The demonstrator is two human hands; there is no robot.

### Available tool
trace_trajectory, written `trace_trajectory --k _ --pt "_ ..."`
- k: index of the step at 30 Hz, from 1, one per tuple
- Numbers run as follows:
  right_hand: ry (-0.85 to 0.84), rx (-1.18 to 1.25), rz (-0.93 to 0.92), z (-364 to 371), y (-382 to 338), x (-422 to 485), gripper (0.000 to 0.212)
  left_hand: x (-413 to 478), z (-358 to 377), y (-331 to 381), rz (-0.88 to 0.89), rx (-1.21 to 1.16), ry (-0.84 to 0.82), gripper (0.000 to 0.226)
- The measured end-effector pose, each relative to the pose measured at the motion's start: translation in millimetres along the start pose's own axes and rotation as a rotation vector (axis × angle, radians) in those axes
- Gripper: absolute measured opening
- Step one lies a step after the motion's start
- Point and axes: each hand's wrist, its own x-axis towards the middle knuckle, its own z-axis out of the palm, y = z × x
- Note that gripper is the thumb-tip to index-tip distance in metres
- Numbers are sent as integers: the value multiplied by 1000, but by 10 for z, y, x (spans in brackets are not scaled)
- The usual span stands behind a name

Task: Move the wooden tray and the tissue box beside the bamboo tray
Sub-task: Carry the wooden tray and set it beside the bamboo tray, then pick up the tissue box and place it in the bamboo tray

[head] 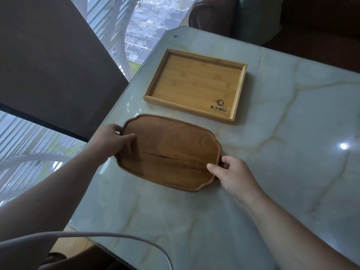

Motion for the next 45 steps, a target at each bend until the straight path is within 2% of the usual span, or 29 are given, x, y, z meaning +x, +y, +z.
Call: trace_trajectory --k 3,8,11,14,17,20,22,25,28,34,45 --pt "-6 -26 8 -5 -4 -28 23 -21 6 21 0 10 -4 54" --pt "-52 -57 52 -23 -89 -23 44 -58 7 67 5 60 -1 55" --pt "-85 1 94 -34 -100 -31 43 -79 10 93 8 92 1 54" --pt "-112 59 116 -67 -96 -61 33 -120 3 113 1 90 4 52" --pt "-165 27 107 -102 -132 -72 38 -203 -24 163 -6 125 15 58" --pt "-209 -248 5 -263 -203 -161 59 -393 26 380 156 323 94 62" --pt "-147 -499 -158 -476 -264 -260 80 -607 111 629 349 430 144 66" --pt "-51 -711 -378 -989 -293 -415 88 -1007 328 1149 665 533 145 72" --pt "25 -907 -446 -1626 -246 -595 92 -1422 656 1723 883 641 78 77" --pt "193 -1073 -410 -2934 80 -1081 94 -2196 1522 2766 1182 801 -4 84" --pt "483 -1046 -156 -5138 1245 -2164 95 -3652 3374 4428 1586 886 -123 85"
